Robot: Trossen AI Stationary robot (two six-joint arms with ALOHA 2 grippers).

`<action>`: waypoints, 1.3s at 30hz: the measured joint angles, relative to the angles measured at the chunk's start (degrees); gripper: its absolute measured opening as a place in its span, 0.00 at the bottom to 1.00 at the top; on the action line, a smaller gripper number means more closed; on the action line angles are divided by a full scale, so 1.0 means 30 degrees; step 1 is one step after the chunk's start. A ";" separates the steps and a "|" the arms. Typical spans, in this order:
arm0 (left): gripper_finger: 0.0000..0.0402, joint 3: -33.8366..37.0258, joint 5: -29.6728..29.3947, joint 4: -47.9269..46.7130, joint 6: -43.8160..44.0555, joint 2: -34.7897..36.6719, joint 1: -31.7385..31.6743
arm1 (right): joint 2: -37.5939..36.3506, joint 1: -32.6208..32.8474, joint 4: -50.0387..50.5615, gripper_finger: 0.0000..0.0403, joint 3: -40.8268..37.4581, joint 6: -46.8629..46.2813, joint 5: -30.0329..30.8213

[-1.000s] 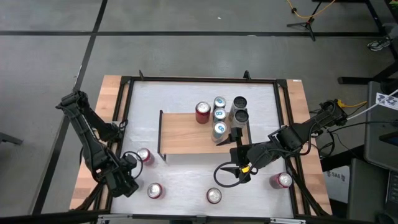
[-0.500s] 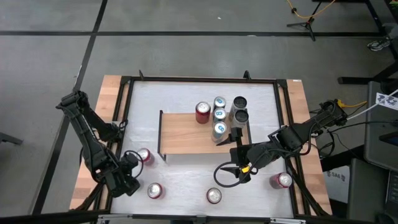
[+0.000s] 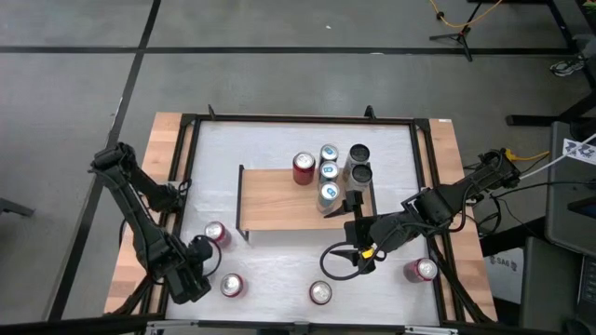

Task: Place canned beverage on shelf
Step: Put the white-pink soda can on the shelf aligned with the other white-pink soda cans

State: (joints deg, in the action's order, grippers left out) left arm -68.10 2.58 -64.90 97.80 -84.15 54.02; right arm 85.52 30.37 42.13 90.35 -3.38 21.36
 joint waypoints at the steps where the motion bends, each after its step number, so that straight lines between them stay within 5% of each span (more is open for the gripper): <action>1: 0.91 0.0000 -0.0003 0.0000 -0.0027 -0.0067 0.0000 | -0.0007 0.0000 -0.0007 0.96 0.0000 0.0000 0.0000; 7: 0.88 0.0000 0.0002 -0.0007 -0.0167 -0.0134 0.0000 | -0.0004 0.0000 -0.0007 0.96 0.0000 0.0000 -0.0001; 18: 0.59 -0.0007 0.0329 -0.0029 -0.0161 -0.0049 -0.0309 | 0.0000 -0.0005 -0.0007 0.96 0.0005 0.0000 -0.0002; 24: 0.59 -0.0366 0.1961 -0.0764 -0.0624 0.0584 -0.1320 | 0.0000 0.0000 -0.0007 0.96 0.0000 0.0000 -0.0007; 30: 0.59 -0.3019 0.3642 -0.3724 -0.1304 0.0835 -0.2865 | 0.0000 -0.0002 -0.0007 0.96 0.0000 0.0000 -0.0005; 39: 0.61 -0.8728 0.3498 -0.6758 -0.0714 0.0857 -0.6050 | 0.0000 -0.0003 -0.0007 0.96 0.0007 0.0003 0.0000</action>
State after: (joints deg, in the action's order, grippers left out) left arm -94.28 13.08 -85.18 95.66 -81.58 35.87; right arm 85.52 30.36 42.11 90.37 -3.37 21.37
